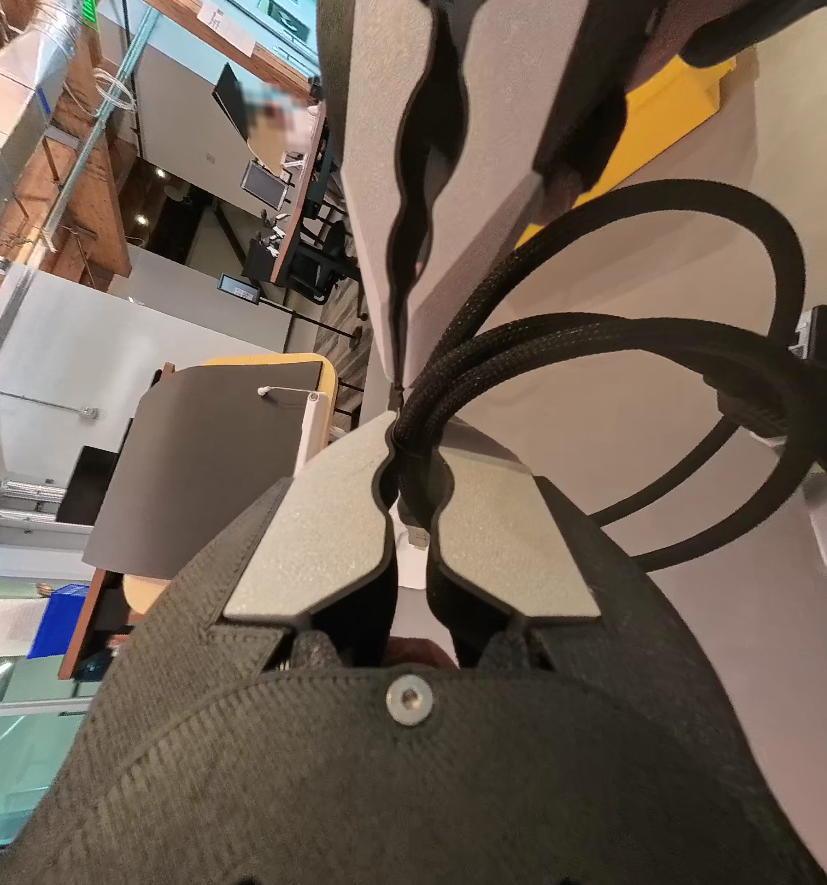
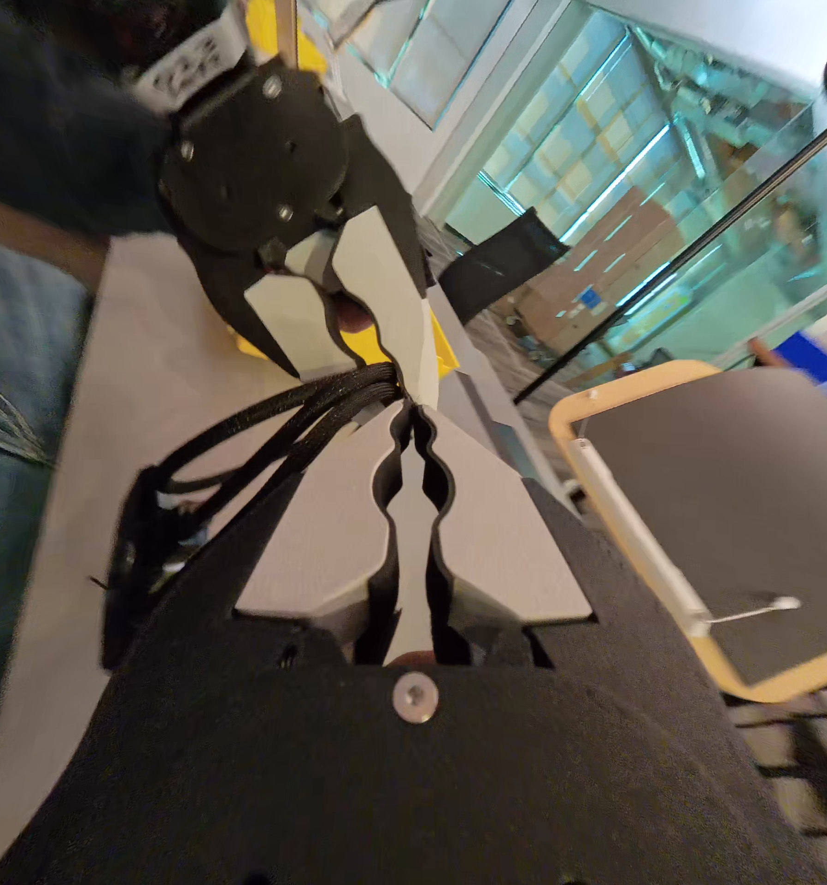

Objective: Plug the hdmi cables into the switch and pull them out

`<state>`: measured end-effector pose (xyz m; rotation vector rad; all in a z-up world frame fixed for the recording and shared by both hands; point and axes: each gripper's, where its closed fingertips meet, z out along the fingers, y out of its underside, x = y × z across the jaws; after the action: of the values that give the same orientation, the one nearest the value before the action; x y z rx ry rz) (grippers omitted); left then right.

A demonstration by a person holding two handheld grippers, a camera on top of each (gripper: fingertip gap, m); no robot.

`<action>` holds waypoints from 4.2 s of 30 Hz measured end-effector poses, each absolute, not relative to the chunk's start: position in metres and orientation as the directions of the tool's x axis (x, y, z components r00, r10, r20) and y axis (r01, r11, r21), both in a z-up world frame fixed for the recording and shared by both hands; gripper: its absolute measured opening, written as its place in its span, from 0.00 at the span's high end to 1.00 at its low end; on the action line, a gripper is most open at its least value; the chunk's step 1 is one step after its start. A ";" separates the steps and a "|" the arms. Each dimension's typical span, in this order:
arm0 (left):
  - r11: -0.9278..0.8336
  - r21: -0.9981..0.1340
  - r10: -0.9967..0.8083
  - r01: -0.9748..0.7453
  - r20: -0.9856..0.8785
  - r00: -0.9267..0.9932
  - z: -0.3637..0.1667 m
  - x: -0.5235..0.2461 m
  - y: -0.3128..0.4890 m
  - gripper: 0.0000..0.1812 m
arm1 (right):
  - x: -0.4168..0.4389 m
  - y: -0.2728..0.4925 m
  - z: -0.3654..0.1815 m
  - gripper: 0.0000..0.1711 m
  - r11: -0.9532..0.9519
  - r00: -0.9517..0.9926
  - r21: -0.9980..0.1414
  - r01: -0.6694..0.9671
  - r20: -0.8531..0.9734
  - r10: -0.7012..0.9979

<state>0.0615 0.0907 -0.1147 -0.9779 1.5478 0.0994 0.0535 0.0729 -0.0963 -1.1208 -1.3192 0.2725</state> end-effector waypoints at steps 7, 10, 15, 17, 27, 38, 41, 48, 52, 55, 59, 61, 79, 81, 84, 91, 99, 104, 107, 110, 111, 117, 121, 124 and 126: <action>0.711 -0.289 -0.316 -0.641 -0.946 0.075 -0.102 0.061 0.088 0.96 | 0.053 0.067 -0.089 1.00 -0.054 0.216 -0.998 0.029 -0.046 0.975; 0.727 -0.234 -0.249 -0.646 -0.966 0.070 -0.099 0.062 0.087 0.96 | 0.053 0.066 -0.088 1.00 -0.257 0.113 -0.963 -0.078 -0.265 0.958; 0.753 -0.120 -0.117 -0.647 -0.992 0.047 -0.095 0.062 0.085 0.96 | 0.054 0.062 -0.088 1.00 -0.463 -0.039 -0.869 -0.173 -0.463 0.885; 0.758 -0.084 -0.071 -0.646 -0.996 0.046 -0.094 0.063 0.084 0.96 | 0.054 0.061 -0.087 1.00 -0.511 -0.081 -0.836 -0.200 -0.505 0.859; 0.738 -0.314 -0.306 -0.597 -0.945 0.119 -0.094 0.059 0.087 0.97 | 0.058 0.065 -0.090 0.92 0.076 0.263 -0.997 0.014 0.077 0.962; 0.702 -0.382 -0.376 -0.602 -0.916 0.144 -0.095 0.057 0.091 0.96 | 0.050 0.073 -0.090 0.99 0.445 0.350 -0.820 0.359 0.561 0.751; 0.698 -0.387 -0.382 -0.602 -0.913 0.145 -0.095 0.057 0.091 0.96 | 0.050 0.074 -0.089 1.00 0.463 0.358 -0.799 0.383 0.591 0.723; 0.690 -0.393 -0.392 -0.607 -0.909 0.143 -0.097 0.057 0.092 0.96 | 0.051 0.075 -0.090 1.00 0.478 0.360 -0.781 0.403 0.615 0.702; 0.686 -0.395 -0.398 -0.611 -0.907 0.140 -0.098 0.057 0.092 0.96 | 0.051 0.076 -0.091 1.00 0.500 0.357 -0.751 0.432 0.651 0.670; 0.685 -0.397 -0.403 -0.611 -0.905 0.137 -0.099 0.058 0.092 0.96 | 0.050 0.076 -0.090 1.00 0.510 0.358 -0.739 0.440 0.666 0.655; 0.682 -0.394 -0.404 -0.617 -0.905 0.132 -0.101 0.058 0.092 0.96 | 0.050 0.078 -0.092 1.00 0.512 0.355 -0.722 0.465 0.682 0.639; 0.681 -0.393 -0.404 -0.617 -0.905 0.131 -0.102 0.058 0.093 0.96 | 0.051 0.079 -0.092 1.00 0.506 0.356 -0.725 0.467 0.679 0.642; 0.742 -0.241 -0.214 -0.626 -0.969 0.119 -0.088 0.059 0.086 0.97 | 0.051 0.060 -0.078 1.00 -0.235 0.123 -0.965 -0.119 -0.249 0.961; 0.749 -0.242 -0.209 -0.617 -0.970 0.128 -0.086 0.059 0.085 0.97 | 0.051 0.058 -0.076 1.00 -0.276 0.089 -0.947 -0.164 -0.293 0.952; 0.763 -0.228 -0.184 -0.605 -0.974 0.135 -0.082 0.060 0.082 0.97 | 0.051 0.055 -0.072 1.00 -0.368 0.013 -0.902 -0.227 -0.380 0.925; 0.768 -0.183 -0.130 -0.614 -0.983 0.131 -0.082 0.060 0.082 0.97 | 0.052 0.056 -0.073 1.00 -0.411 -0.009 -0.863 -0.293 -0.427 0.904; 0.770 -0.133 -0.063 -0.624 -0.989 0.134 -0.078 0.060 0.080 0.97 | 0.052 0.055 -0.070 1.00 -0.487 -0.074 -0.805 -0.339 -0.493 0.867; 0.766 -0.060 0.040 -0.640 -0.989 0.141 -0.077 0.060 0.080 0.96 | 0.052 0.058 -0.070 1.00 -0.611 -0.191 -0.676 -0.412 -0.591 0.783; 0.771 -0.096 0.003 -0.630 -0.988 0.154 -0.078 0.058 0.082 0.96 | 0.050 0.058 -0.075 1.00 -0.600 -0.175 -0.677 -0.427 -0.589 0.789; 0.768 -0.230 -0.144 -0.597 -0.971 0.189 -0.078 0.056 0.085 0.97 | 0.052 0.057 -0.078 0.94 -0.429 -0.003 -0.827 -0.364 -0.459 0.888; 0.765 -0.286 -0.214 -0.577 -0.958 0.190 -0.080 0.055 0.085 0.97 | 0.054 0.057 -0.077 0.93 -0.338 0.065 -0.881 -0.331 -0.378 0.923; 0.686 -0.586 -0.550 -0.433 -0.806 0.220 -0.076 0.049 0.083 0.96 | 0.067 0.056 -0.057 0.97 0.306 0.324 -0.952 0.002 0.290 0.901; 0.625 -0.682 -0.670 -0.378 -0.718 0.187 -0.079 0.047 0.080 0.96 | 0.059 0.062 -0.064 0.97 0.607 0.274 -0.734 0.307 0.678 0.682; 0.588 -0.729 -0.735 -0.351 -0.662 0.144 -0.084 0.047 0.075 0.96 | 0.048 0.058 -0.067 0.98 0.750 0.171 -0.522 0.405 0.849 0.499; 0.566 -0.751 -0.766 -0.341 -0.631 0.120 -0.085 0.046 0.072 0.96 | 0.043 0.058 -0.067 0.97 0.805 0.116 -0.401 0.438 0.913 0.391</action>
<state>0.0464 0.0716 -0.0851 -0.9978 1.4776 -0.4017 0.0433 0.0578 -0.0669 -0.7009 -1.4929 -0.0388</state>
